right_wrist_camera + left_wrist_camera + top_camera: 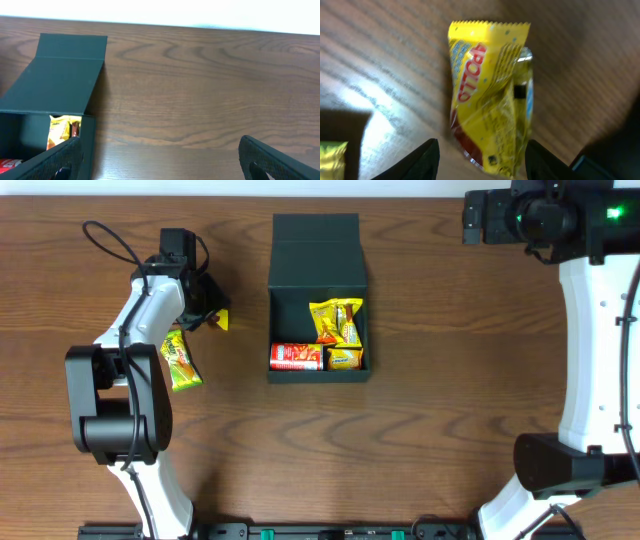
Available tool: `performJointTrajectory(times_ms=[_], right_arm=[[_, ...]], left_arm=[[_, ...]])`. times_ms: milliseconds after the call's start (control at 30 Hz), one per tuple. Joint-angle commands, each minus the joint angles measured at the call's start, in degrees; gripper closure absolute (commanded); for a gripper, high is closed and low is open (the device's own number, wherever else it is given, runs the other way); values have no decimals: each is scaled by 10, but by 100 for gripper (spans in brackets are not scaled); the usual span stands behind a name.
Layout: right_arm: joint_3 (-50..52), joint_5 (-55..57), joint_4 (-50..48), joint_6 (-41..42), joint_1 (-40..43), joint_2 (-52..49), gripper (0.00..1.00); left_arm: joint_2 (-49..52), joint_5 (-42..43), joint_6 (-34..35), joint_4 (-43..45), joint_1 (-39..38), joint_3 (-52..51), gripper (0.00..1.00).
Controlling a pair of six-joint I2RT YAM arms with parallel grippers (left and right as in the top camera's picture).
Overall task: Pack container
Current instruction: 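Move the left gripper to the yellow Apollo chocolate wafer and grasp it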
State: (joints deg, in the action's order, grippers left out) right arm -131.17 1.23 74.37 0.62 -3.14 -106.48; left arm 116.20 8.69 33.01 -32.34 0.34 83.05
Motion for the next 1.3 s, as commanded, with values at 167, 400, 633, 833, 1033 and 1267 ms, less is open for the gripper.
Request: performJointTrajectory(times_ms=[167, 400, 633, 833, 1033, 1267], right_arm=[[2, -3, 2, 2, 1, 0, 1], [2, -3, 0, 2, 1, 0, 1], [2, -28, 0, 2, 1, 0, 1], [9, -28, 0, 2, 1, 0, 1], [12, -28, 0, 2, 1, 0, 1], [12, -28, 0, 2, 1, 0, 1]], left_arm=[[26, 26, -9, 46, 10, -1, 43], [30, 49, -20, 42, 15, -1, 49], [21, 106, -33, 23, 31, 0, 70], [-19, 106, -44, 10, 36, -1, 71], [-58, 104, -81, -21, 38, -1, 72], [-68, 125, -103, 12, 50, -63, 67]])
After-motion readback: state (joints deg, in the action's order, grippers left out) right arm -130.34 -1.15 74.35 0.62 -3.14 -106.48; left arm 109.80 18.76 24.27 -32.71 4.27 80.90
